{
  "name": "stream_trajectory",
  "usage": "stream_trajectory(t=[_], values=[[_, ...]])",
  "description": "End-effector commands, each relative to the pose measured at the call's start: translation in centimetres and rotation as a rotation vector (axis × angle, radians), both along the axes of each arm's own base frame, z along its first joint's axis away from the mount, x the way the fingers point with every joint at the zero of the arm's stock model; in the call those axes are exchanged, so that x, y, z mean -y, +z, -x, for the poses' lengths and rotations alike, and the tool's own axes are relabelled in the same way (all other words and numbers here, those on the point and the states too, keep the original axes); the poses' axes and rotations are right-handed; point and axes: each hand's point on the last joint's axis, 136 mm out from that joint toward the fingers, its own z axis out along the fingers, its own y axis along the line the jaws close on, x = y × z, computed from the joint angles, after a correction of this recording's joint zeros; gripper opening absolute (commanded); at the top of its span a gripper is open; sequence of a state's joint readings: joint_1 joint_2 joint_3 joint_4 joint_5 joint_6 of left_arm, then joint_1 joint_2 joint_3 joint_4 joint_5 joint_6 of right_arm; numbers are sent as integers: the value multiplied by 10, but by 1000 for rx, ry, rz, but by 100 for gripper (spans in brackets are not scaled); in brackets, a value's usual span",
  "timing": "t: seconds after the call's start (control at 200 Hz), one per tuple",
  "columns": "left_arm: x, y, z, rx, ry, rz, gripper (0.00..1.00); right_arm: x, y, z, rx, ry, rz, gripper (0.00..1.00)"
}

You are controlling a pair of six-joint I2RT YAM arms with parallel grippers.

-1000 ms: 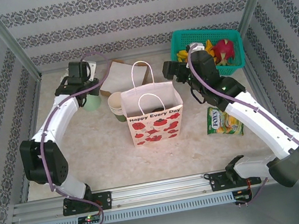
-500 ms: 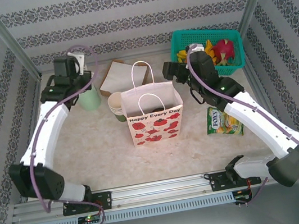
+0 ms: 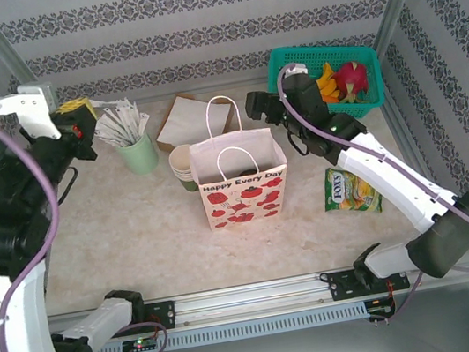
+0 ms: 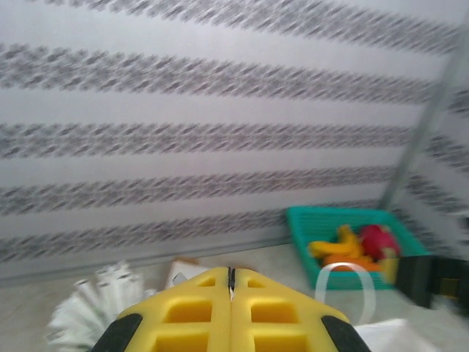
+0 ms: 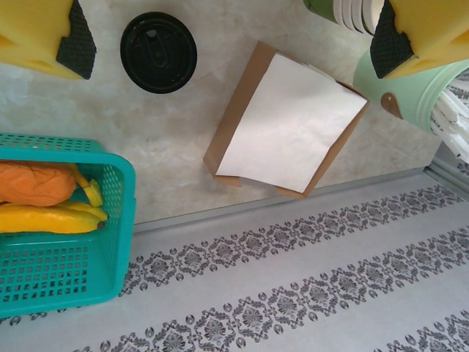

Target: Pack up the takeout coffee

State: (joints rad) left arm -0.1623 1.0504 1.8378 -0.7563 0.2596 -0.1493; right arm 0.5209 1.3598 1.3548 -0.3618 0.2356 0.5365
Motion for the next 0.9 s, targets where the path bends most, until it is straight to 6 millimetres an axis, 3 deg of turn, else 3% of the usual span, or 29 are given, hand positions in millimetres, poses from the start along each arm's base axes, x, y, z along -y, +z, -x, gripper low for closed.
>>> stream_trajectory(t=[0.0,0.095,0.205,0.385,0.55,0.729,0.894], values=[[41,-5,16,-97,-257,101,0,-4,14,-5,29,11,-27,98],[61,-4,24,-137,-400,130,0,-5,15,-7,29,16,-23,98],[75,-20,19,-219,-492,132,0,-6,15,-7,28,21,-22,98],[88,-71,-1,-361,-567,53,0,-5,12,-5,20,23,-16,98],[93,-122,-17,-481,-524,-123,0,-2,11,-3,19,14,-12,98],[112,-165,-18,-580,-571,-321,0,-4,2,-3,-6,19,-11,98],[119,-203,-29,-693,-535,-467,4,-5,-9,3,-42,38,-11,98]])
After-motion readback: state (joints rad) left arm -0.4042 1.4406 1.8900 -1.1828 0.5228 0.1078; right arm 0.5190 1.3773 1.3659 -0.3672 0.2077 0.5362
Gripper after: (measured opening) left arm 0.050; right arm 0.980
